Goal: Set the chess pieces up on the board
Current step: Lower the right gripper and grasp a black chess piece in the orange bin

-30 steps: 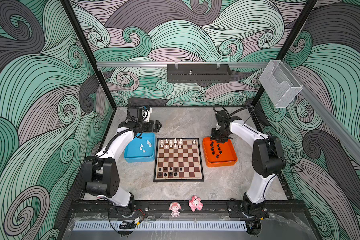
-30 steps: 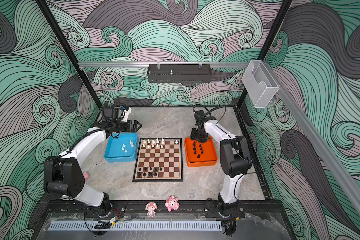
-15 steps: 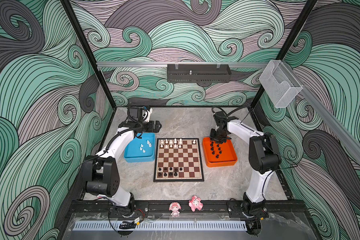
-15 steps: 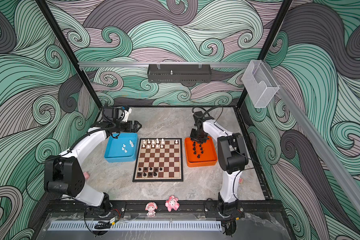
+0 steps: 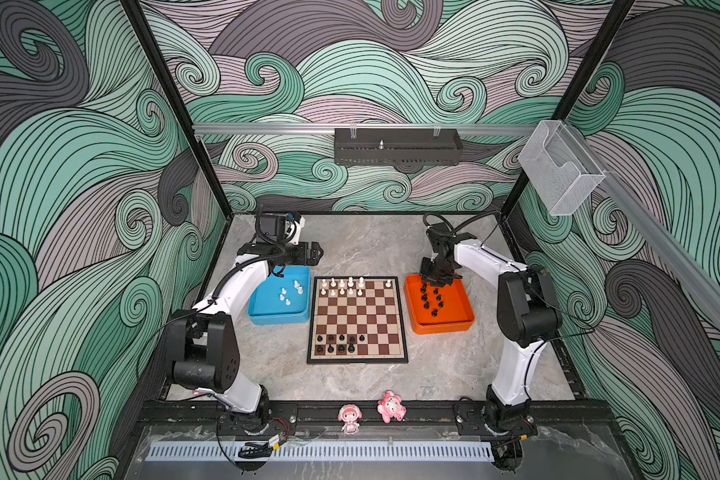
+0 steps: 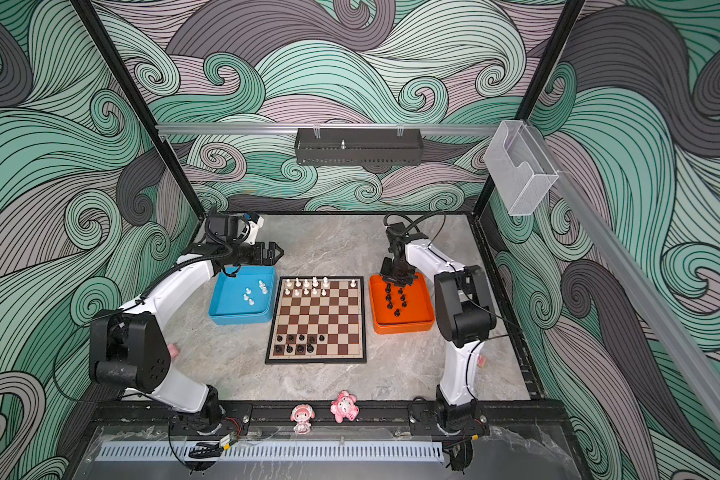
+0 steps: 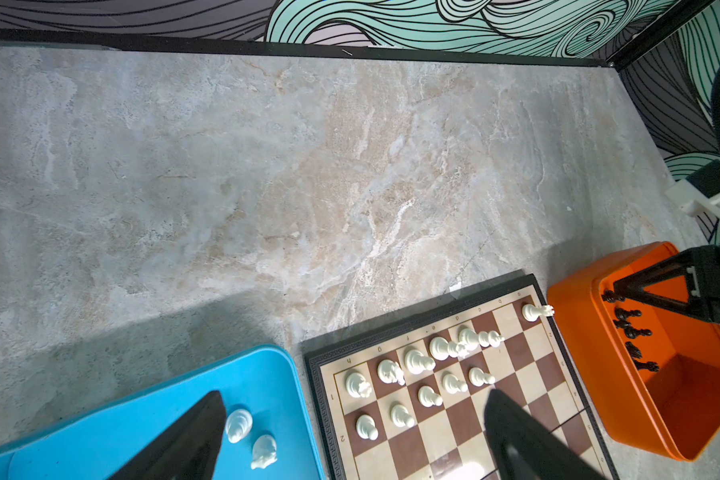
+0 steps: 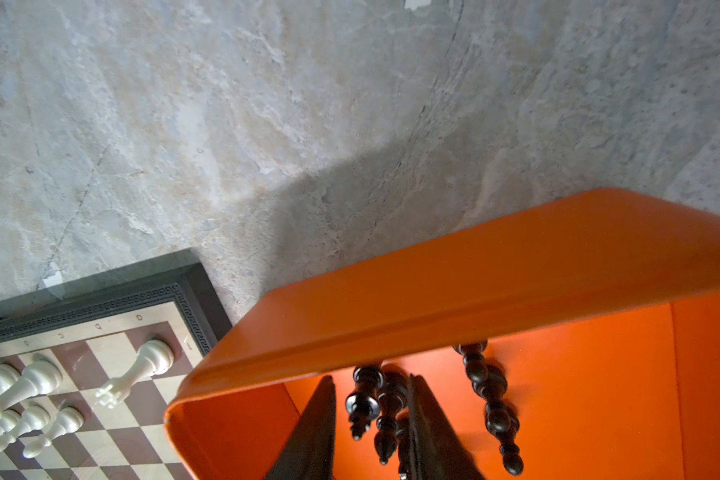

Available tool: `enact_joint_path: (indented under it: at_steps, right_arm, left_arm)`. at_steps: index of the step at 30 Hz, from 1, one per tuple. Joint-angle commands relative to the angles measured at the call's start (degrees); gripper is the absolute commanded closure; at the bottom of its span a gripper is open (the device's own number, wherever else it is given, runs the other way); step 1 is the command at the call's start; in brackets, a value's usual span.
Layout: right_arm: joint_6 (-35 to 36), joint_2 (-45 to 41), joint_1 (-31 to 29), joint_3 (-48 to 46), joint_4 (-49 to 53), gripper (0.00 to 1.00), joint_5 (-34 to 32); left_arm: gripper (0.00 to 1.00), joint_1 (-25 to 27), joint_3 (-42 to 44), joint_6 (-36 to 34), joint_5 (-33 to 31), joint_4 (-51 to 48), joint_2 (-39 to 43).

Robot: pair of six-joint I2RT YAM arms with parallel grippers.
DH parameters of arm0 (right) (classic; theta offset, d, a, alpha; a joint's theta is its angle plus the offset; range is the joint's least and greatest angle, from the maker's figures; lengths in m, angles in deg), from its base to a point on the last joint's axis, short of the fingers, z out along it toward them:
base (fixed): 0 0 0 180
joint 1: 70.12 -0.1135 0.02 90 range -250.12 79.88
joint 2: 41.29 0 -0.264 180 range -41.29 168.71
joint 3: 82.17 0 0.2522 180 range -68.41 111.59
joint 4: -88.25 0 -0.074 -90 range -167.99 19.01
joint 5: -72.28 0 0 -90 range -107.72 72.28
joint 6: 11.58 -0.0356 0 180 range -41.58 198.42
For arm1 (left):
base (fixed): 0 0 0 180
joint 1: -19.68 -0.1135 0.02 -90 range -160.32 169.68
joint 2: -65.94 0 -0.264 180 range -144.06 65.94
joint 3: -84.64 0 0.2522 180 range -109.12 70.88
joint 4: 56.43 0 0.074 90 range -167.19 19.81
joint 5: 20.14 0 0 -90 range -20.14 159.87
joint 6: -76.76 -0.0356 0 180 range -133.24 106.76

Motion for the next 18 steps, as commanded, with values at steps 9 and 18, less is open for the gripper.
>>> enact_joint_path:
  at_steps: [9, 18]
  right_arm:
    - [-0.62, 2.45, -0.26, 1.11, -1.15, 0.71, -0.16]
    - [-0.26, 2.36, -0.19, 0.9, -1.26, 0.76, -0.29]
  left_arm:
    - [0.01, 0.53, -2.35, -0.06, 0.68, -0.83, -1.21]
    - [0.01, 0.53, -2.47, -0.06, 0.68, -0.83, -1.5]
